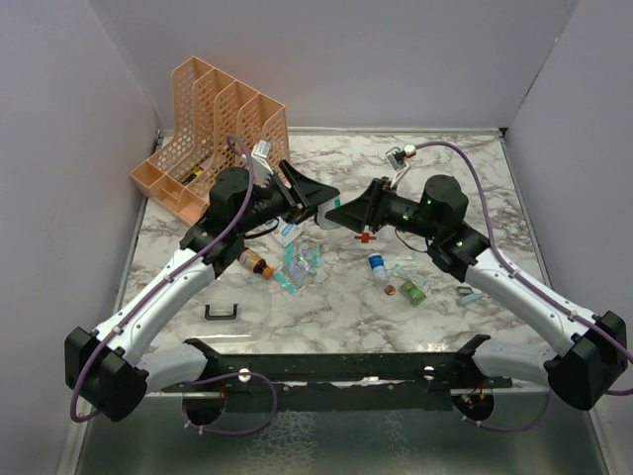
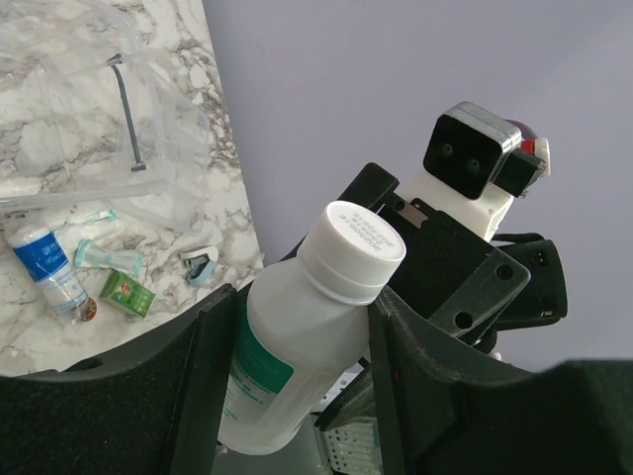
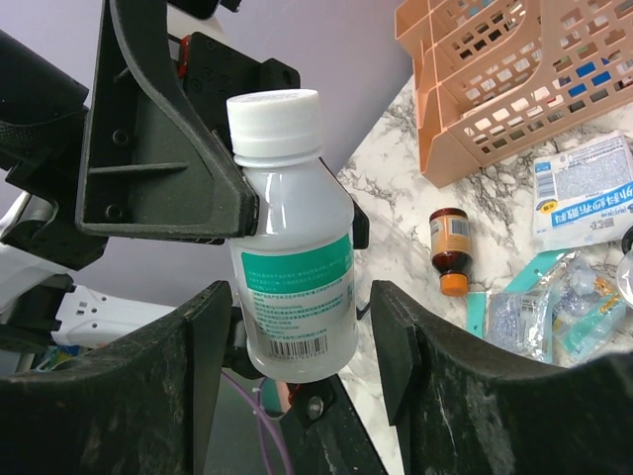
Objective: Organize the medicine kit
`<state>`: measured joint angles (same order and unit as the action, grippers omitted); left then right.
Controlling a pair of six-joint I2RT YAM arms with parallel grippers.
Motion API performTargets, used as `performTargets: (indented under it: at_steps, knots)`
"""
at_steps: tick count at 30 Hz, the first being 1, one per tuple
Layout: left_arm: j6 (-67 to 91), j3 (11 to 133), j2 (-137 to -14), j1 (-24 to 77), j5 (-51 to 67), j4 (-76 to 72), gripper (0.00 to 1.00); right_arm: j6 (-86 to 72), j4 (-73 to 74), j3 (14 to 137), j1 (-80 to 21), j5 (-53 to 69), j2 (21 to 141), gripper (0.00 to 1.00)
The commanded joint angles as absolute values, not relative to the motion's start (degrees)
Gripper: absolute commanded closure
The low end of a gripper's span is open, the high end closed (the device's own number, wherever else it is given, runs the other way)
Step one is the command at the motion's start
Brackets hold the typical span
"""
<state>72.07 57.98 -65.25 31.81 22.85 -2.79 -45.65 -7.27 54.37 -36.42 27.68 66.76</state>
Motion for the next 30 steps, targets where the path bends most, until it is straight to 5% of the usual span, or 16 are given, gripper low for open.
performTargets:
  at_steps: [1, 9, 14, 24, 30]
  knots:
    - [72.5, 58.1, -64.5, 31.3, 24.8, -3.2, 0.50, -46.4, -9.9, 54.7, -36.9, 27.9, 67.7, 0.42]
    - [73.2, 57.8, -65.4, 31.1, 26.2, -3.1, 0.49, -46.6, -10.7, 55.2, -36.9, 29.5, 69.7, 0.43]
    - [72.7, 57.7, -65.3, 30.9, 26.0, -1.5, 0.45, -46.8, -11.2, 55.0, -36.9, 29.1, 70.0, 0.57]
    - [64.9, 61.8, -63.2, 30.2, 16.0, 12.9, 0.02, -47.9, -8.4, 52.6, -36.9, 21.0, 66.6, 0.64]
    - [56.8, 62.5, -59.3, 29.0, 7.5, 18.1, 0.01, -46.2, 4.7, 55.1, -36.9, 4.4, 66.9, 0.65]
